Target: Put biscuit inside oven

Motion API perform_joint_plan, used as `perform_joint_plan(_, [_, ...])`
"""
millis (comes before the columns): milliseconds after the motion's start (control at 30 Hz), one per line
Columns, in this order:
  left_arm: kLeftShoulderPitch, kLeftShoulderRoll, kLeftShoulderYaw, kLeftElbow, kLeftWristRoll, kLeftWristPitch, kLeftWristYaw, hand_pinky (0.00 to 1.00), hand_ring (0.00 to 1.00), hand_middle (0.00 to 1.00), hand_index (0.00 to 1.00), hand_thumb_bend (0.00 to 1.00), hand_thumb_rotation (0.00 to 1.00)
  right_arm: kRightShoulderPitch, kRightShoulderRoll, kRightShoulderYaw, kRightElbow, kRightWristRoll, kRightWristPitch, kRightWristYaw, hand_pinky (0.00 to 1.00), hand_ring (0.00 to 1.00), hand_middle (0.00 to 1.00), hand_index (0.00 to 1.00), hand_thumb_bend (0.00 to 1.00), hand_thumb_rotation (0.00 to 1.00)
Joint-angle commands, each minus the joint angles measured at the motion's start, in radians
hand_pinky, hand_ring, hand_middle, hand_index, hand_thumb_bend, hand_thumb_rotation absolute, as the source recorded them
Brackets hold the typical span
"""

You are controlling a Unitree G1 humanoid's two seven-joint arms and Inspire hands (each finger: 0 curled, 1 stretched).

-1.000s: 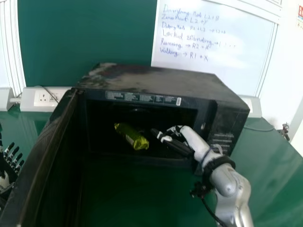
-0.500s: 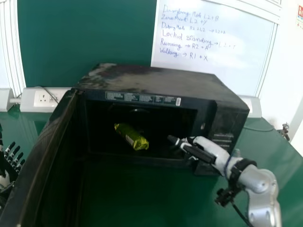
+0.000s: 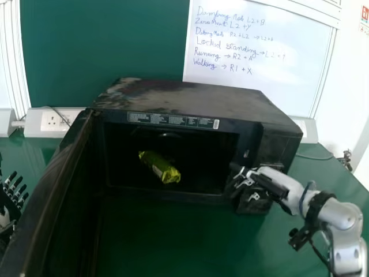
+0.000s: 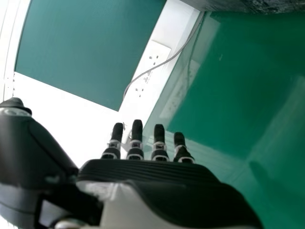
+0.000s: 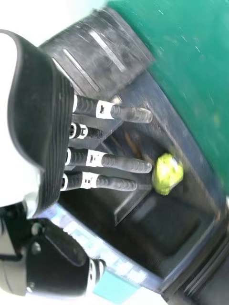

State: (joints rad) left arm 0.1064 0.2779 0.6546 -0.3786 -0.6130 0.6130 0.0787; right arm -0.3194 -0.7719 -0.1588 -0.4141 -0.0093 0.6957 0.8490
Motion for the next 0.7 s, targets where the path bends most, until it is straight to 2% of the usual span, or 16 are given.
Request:
perform_joint_plan(0, [0.0, 0.011, 0.015, -0.001, -0.021, 0.011, -0.01, 0.71, 0.74, 0.75, 0.5, 0.51, 0.05, 0.024, -0.034, -0.022, 0.016, 0.019, -0.034, 0.001, 0.4, 0.46, 0.52, 0.59, 0.8, 0.28])
perform_joint_plan(67, [0.001, 0.015, 0.019, 0.002, -0.035, 0.017, -0.017, 0.72, 0.74, 0.75, 0.49, 0.51, 0.05, 0.037, -0.052, -0.034, 0.023, 0.023, -0.051, -0.011, 0.42, 0.47, 0.53, 0.58, 0.75, 0.28])
perform_joint_plan(133, [0.009, 0.034, 0.016, 0.011, -0.042, 0.019, -0.044, 0.72, 0.74, 0.74, 0.49, 0.51, 0.05, 0.043, -0.051, -0.051, 0.04, 0.04, -0.048, -0.023, 0.42, 0.45, 0.51, 0.55, 0.75, 0.27])
perform_joint_plan(233, [0.017, 0.057, 0.014, 0.023, -0.051, 0.023, -0.086, 0.72, 0.74, 0.76, 0.5, 0.51, 0.06, 0.044, -0.027, -0.071, 0.061, 0.063, -0.013, -0.066, 0.34, 0.39, 0.47, 0.5, 0.74, 0.29])
perform_joint_plan(367, [0.031, 0.083, 0.013, 0.03, -0.081, 0.024, -0.158, 0.72, 0.75, 0.77, 0.5, 0.51, 0.06, 0.066, -0.023, -0.05, 0.039, 0.007, 0.004, -0.181, 0.3, 0.33, 0.39, 0.44, 0.75, 0.45])
perform_joint_plan(400, [0.039, 0.09, 0.009, 0.03, -0.083, 0.017, -0.182, 0.72, 0.76, 0.78, 0.62, 0.57, 0.03, 0.071, -0.017, -0.049, 0.035, -0.003, 0.007, -0.21, 0.29, 0.32, 0.38, 0.43, 0.75, 0.44])
perform_joint_plan(467, [0.05, 0.1, 0.003, 0.026, -0.085, 0.007, -0.218, 0.71, 0.75, 0.78, 0.73, 0.61, 0.01, 0.08, -0.005, -0.047, 0.029, -0.021, 0.012, -0.26, 0.28, 0.3, 0.38, 0.43, 0.75, 0.42])
perform_joint_plan(667, [0.069, 0.112, -0.004, 0.024, -0.084, -0.027, -0.31, 0.74, 0.78, 0.8, 0.79, 0.61, 0.0, 0.088, 0.02, -0.046, 0.007, -0.037, 0.059, -0.345, 0.25, 0.27, 0.34, 0.4, 0.69, 0.35])
